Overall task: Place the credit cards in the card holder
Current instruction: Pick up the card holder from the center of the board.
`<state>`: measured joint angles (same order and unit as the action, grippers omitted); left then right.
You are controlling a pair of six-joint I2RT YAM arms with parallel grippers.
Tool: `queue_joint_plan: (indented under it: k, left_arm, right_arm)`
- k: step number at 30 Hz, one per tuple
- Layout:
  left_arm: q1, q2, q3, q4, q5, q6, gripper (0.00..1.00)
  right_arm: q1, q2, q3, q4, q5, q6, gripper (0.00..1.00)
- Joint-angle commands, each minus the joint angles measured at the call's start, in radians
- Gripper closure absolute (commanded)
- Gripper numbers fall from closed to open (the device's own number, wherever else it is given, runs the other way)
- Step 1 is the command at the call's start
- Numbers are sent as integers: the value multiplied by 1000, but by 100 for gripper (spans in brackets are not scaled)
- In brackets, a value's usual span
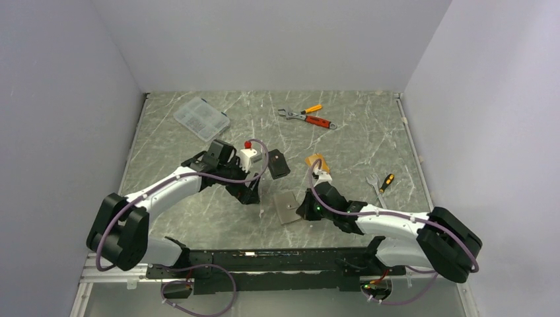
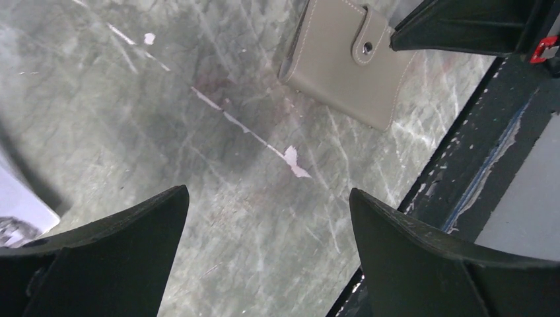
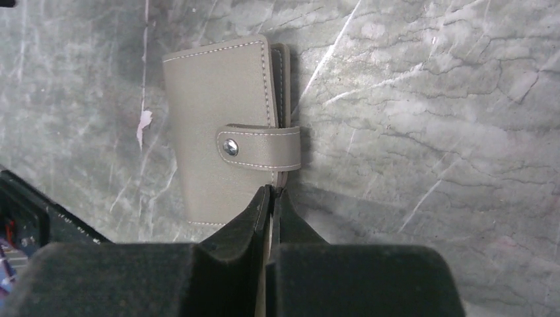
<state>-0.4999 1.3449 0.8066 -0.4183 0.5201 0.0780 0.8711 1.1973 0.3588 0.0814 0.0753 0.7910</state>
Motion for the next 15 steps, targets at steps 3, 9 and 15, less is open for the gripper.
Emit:
queue_joint_plan:
  k: [3, 9, 15]
  left_arm:
    - [-9, 60, 73, 97, 122, -90, 1]
    - [-9, 122, 85, 161, 205, -158, 1]
    - [-6, 133, 71, 201, 346, -154, 1]
  right_arm:
    - [-7, -122, -33, 26, -111, -108, 100]
    - [-6, -257, -25, 33, -152, -152, 100]
    - [-3, -300, -21, 41, -200, -184, 100]
